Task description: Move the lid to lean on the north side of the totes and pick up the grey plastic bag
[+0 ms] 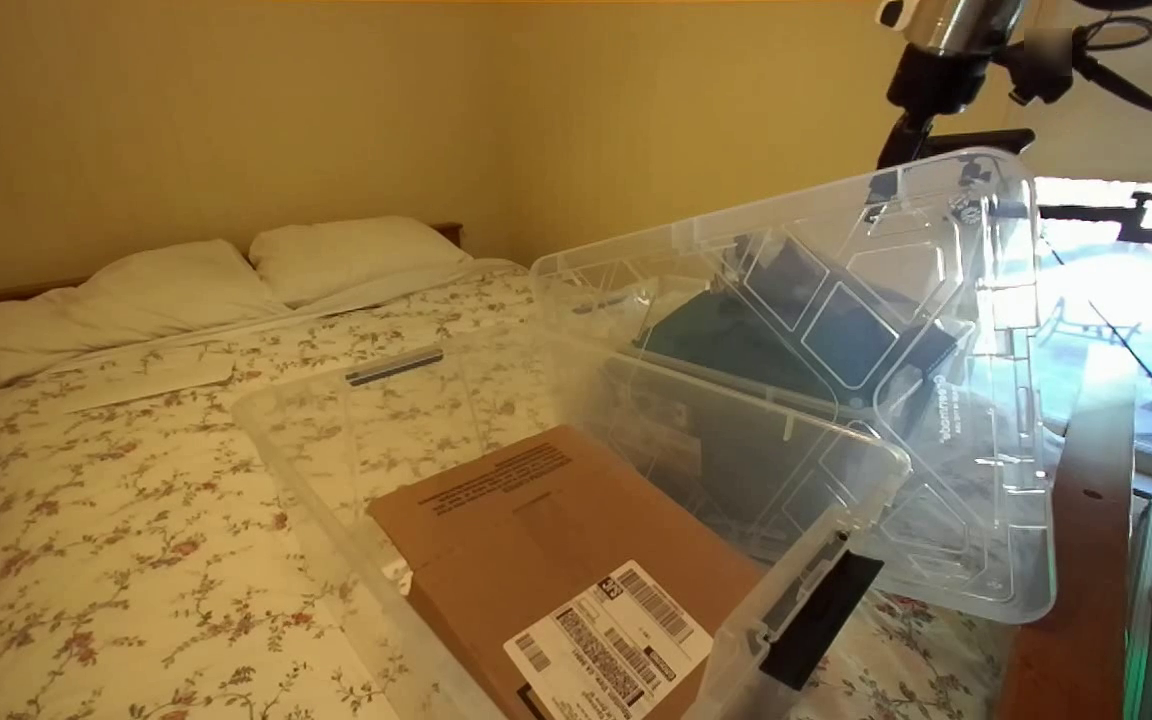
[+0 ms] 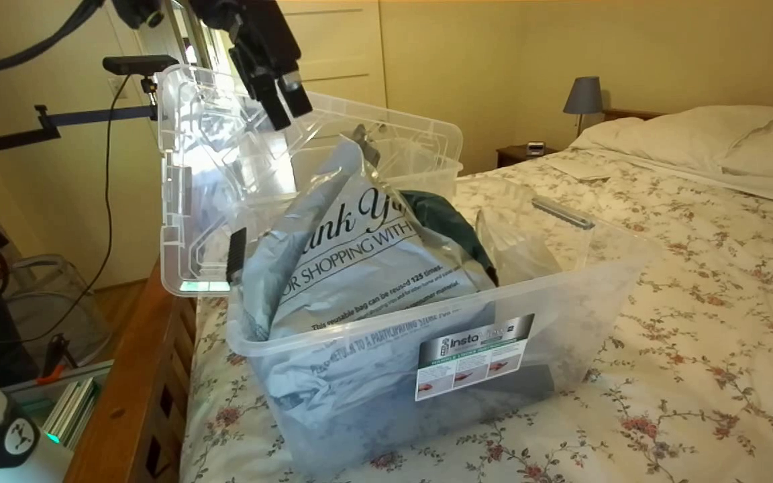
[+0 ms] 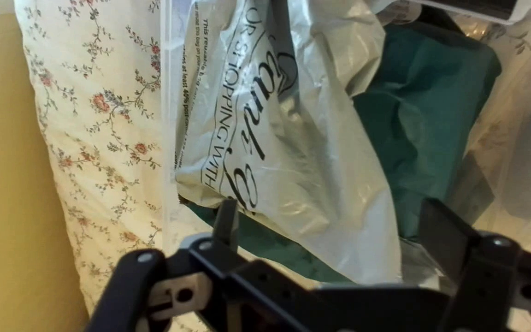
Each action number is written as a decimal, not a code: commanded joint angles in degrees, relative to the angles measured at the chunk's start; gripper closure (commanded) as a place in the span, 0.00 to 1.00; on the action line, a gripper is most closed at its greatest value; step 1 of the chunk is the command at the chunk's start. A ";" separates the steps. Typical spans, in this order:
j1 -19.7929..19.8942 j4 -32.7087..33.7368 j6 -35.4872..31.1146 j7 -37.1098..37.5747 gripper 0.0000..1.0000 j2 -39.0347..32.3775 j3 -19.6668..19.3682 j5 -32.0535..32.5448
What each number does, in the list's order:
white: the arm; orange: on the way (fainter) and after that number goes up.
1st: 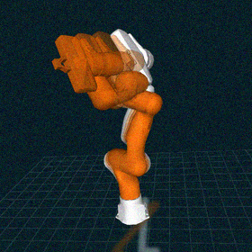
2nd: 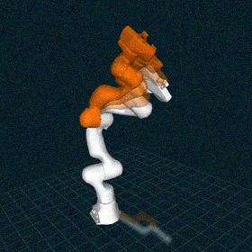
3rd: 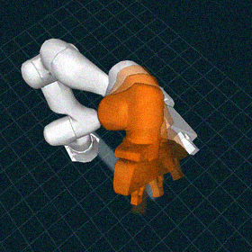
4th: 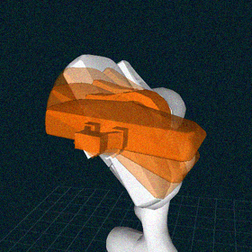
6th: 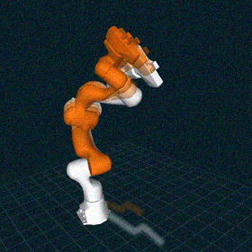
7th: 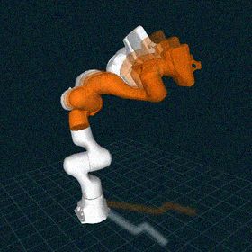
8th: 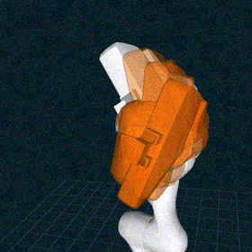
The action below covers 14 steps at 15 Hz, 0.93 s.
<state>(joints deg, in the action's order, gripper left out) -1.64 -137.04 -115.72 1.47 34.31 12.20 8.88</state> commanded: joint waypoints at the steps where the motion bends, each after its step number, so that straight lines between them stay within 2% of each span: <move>1: -0.28 14.57 11.70 5.23 0.00 -11.55 6.54 7.55; 4: -1.25 24.28 18.40 9.68 0.00 -18.32 11.10 14.89; 7: -4.25 33.76 18.47 11.51 0.00 -24.35 12.94 17.77; 8: -5.12 25.76 16.17 10.35 0.00 -18.85 10.03 15.77; 10: -6.31 30.32 16.55 10.99 0.00 -21.90 10.62 16.62; 12: -6.58 31.93 17.07 11.02 0.00 -23.22 10.57 16.83; 13: -6.74 31.50 17.17 12.85 0.00 -23.39 10.27 15.82; 14: -7.36 33.95 19.34 13.71 0.00 -25.61 10.37 14.38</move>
<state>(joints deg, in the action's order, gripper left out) -6.43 -105.52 -99.12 12.36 11.32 23.98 25.02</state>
